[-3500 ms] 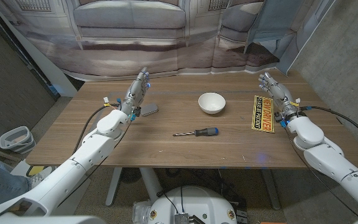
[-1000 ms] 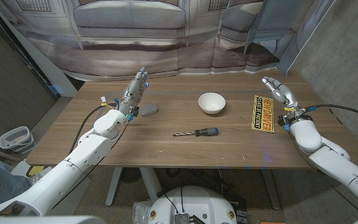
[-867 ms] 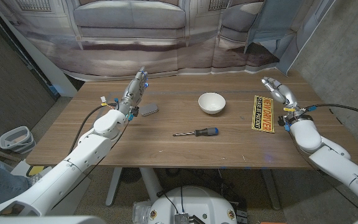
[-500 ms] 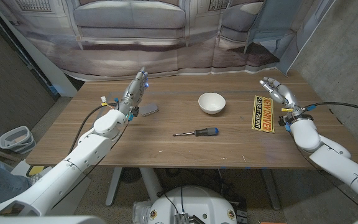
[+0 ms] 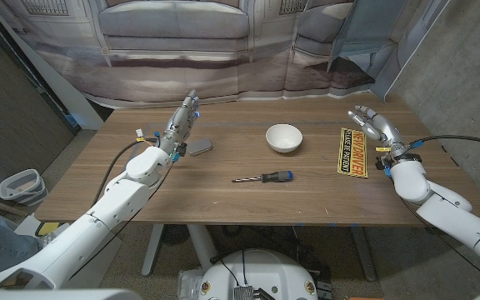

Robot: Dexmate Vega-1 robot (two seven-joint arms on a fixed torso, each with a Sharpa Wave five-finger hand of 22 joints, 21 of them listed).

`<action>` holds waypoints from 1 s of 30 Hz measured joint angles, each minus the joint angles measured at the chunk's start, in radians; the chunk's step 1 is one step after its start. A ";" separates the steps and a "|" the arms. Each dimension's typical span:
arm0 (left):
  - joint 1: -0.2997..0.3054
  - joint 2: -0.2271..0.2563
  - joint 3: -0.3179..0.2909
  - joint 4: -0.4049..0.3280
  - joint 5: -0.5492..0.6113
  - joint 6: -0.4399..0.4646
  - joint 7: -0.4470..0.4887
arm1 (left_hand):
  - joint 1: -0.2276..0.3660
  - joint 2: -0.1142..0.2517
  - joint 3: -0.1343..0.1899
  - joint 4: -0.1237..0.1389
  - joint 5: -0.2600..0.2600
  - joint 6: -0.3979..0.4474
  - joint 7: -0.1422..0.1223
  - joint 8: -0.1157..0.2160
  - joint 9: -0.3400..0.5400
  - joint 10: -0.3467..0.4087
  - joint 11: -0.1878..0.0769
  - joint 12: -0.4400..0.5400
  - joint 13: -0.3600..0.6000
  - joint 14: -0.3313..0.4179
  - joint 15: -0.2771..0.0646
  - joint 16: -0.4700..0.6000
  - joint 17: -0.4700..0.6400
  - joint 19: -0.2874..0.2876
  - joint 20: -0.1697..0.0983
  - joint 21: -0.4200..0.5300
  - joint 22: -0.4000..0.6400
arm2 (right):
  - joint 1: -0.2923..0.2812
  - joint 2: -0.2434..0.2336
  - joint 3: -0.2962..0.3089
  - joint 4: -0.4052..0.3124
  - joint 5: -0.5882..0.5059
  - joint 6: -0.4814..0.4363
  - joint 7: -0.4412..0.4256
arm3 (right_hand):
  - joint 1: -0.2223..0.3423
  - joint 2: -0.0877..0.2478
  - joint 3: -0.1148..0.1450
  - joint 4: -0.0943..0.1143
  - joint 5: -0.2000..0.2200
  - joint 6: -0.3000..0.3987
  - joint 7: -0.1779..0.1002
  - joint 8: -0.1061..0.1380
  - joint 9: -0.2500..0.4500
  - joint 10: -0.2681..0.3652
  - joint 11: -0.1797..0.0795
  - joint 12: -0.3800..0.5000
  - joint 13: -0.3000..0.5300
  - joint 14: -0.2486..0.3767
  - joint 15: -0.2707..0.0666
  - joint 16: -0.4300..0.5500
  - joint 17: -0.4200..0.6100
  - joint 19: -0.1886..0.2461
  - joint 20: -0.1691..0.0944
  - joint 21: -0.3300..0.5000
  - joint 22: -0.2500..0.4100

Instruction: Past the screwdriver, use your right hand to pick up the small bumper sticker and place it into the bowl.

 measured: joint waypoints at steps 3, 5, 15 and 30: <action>0.000 -0.001 0.000 0.000 0.000 0.000 0.000 | 0.000 0.000 0.000 0.000 0.000 0.000 0.000 0.000 0.000 0.000 0.000 0.000 0.000 0.000 0.000 0.000 0.000 0.000 0.000 0.000 0.000 | 0.000 -0.011 -0.006 -0.006 -0.012 -0.015 -0.001 | 0.000 0.000 0.000 0.000 0.000 0.000 0.000 0.000 0.000 0.000 0.000 0.000 0.000 0.000 0.000 0.000 0.000 0.000 0.000 0.000 0.000; 0.000 -0.001 0.000 0.000 0.000 0.000 0.000 | 0.000 0.000 0.000 0.000 0.000 0.000 0.000 0.000 0.000 0.000 0.000 0.000 0.000 0.000 0.000 0.000 0.000 0.000 0.000 0.000 0.000 | -0.001 -0.016 -0.009 -0.008 -0.016 -0.020 -0.001 | 0.000 0.000 0.000 0.000 0.000 0.000 0.000 0.000 0.000 0.000 0.000 0.000 0.000 0.004 0.004 0.000 0.000 0.000 0.000 0.000 0.000; 0.005 0.002 0.000 -0.007 0.000 0.000 0.004 | 0.000 0.000 0.000 0.000 0.000 0.000 0.000 0.000 0.000 0.000 0.000 0.000 0.000 -0.004 0.004 0.000 0.000 0.000 0.000 0.000 0.000 | -0.001 -0.041 -0.025 -0.022 -0.056 -0.074 -0.006 | 0.007 -0.007 -0.001 -0.007 0.008 -0.019 -0.030 -0.007 0.000 -0.009 -0.020 -0.005 0.000 0.005 0.005 0.000 0.000 0.007 0.000 0.000 0.000; 0.027 0.009 -0.011 -0.028 0.002 0.001 0.019 | 0.004 0.004 -0.004 -0.004 0.000 0.000 0.000 0.000 0.000 0.000 0.000 0.000 0.000 0.001 0.009 0.000 0.000 0.000 0.000 0.000 0.000 | 0.012 -0.077 -0.057 -0.048 -0.116 -0.146 -0.007 | 0.040 -0.021 -0.001 -0.032 0.023 -0.061 -0.083 -0.015 0.005 -0.035 -0.049 -0.016 0.000 0.005 0.005 -0.005 0.000 0.020 -0.002 -0.004 -0.002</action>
